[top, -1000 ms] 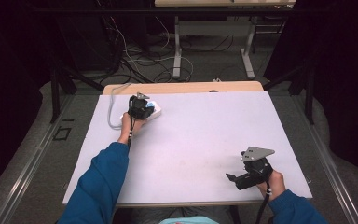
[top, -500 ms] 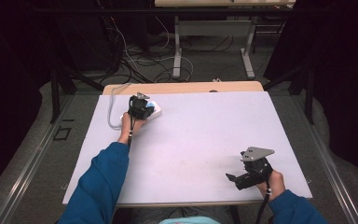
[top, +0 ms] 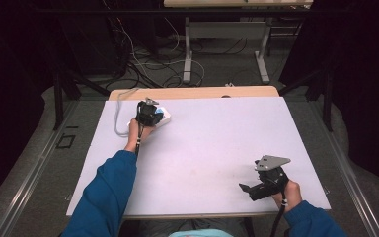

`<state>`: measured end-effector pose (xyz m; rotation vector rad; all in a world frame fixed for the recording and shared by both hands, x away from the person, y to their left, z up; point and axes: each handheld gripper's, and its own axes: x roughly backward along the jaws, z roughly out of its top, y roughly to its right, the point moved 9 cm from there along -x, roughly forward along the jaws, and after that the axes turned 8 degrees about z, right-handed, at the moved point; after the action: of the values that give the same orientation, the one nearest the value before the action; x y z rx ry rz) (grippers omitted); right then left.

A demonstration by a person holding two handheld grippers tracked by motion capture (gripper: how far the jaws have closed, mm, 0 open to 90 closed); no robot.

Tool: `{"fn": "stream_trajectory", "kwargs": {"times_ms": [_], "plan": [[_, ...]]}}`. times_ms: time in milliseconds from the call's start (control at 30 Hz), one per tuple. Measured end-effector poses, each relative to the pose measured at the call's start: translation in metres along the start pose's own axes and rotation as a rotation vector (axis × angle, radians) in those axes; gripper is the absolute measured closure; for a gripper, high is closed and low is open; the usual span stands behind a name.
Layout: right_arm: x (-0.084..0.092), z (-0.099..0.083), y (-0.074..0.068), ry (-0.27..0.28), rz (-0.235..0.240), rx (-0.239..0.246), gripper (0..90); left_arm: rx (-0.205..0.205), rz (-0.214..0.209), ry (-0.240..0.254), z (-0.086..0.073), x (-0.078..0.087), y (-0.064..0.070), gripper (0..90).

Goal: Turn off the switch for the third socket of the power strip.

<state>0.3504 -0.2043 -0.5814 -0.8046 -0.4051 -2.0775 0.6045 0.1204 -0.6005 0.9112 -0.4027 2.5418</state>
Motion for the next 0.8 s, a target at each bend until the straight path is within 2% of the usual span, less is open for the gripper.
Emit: {"fn": "stream_trajectory", "kwargs": {"times_ms": [100,133,533,800], "plan": [[0.0008,-0.0008,-0.0003,-0.014,0.003,0.0,2.6,-0.006,-0.006,-0.016,-0.0008,0.0012,0.0001,90.0],[0.0008,-0.0008,-0.0003,-0.015,0.003,0.0,2.6,-0.009,0.001,-0.002,0.0,0.0002,0.0,90.0],[0.0004,0.0001,-0.0002,-0.001,-0.002,0.001,2.6,-0.014,0.006,-0.002,0.0003,0.0001,0.0005,90.0],[0.0011,-0.0007,-0.0006,-0.013,0.005,0.001,2.6,-0.015,0.01,-0.004,0.0004,0.0003,0.0013,90.0]]}}
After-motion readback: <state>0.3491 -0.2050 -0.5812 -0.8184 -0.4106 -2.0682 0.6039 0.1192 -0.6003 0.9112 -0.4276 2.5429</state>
